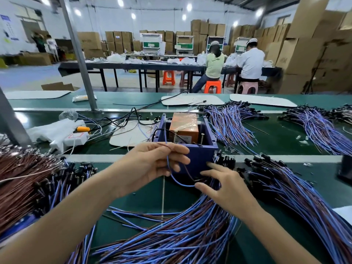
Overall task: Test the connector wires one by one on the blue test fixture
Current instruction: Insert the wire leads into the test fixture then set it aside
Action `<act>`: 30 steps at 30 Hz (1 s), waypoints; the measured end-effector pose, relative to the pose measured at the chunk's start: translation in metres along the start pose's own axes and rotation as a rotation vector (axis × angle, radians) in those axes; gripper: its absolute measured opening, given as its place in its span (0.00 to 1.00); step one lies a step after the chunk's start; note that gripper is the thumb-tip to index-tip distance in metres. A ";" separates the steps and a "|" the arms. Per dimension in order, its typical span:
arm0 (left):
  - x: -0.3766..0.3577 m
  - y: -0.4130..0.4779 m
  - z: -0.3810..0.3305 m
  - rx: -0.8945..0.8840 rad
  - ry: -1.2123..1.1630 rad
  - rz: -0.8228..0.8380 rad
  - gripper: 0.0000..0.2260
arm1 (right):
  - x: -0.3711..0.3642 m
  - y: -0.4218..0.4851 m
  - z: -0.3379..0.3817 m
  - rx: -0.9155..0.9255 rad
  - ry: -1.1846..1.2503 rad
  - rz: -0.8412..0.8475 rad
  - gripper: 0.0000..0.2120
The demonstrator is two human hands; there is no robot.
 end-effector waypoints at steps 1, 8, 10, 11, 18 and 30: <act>0.000 0.004 0.007 0.031 0.004 -0.034 0.14 | 0.003 -0.002 0.006 0.005 0.019 -0.004 0.28; -0.018 0.020 0.040 0.176 -0.006 -0.065 0.13 | 0.048 -0.006 0.066 0.191 0.396 -0.352 0.17; -0.021 0.023 0.042 0.180 -0.019 -0.070 0.12 | 0.049 -0.002 0.074 0.218 0.366 -0.396 0.13; -0.021 0.024 0.044 0.184 -0.026 -0.073 0.12 | 0.048 0.000 0.074 0.210 0.376 -0.403 0.11; 0.008 0.030 0.048 0.237 0.229 -0.194 0.16 | 0.041 0.024 0.013 -0.177 0.630 -0.399 0.10; 0.048 0.043 0.022 -0.001 0.625 -0.497 0.19 | 0.034 0.051 -0.032 -0.337 0.631 -0.279 0.07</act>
Point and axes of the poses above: each hand's wrist, its own y-axis towards the middle knuckle, its own x-axis out of the back of the hand, z = x × y, the point moved 9 cm from there along y, towards the middle knuckle, and after that the axes turned 2 degrees about -z, right-handed, at the moved point
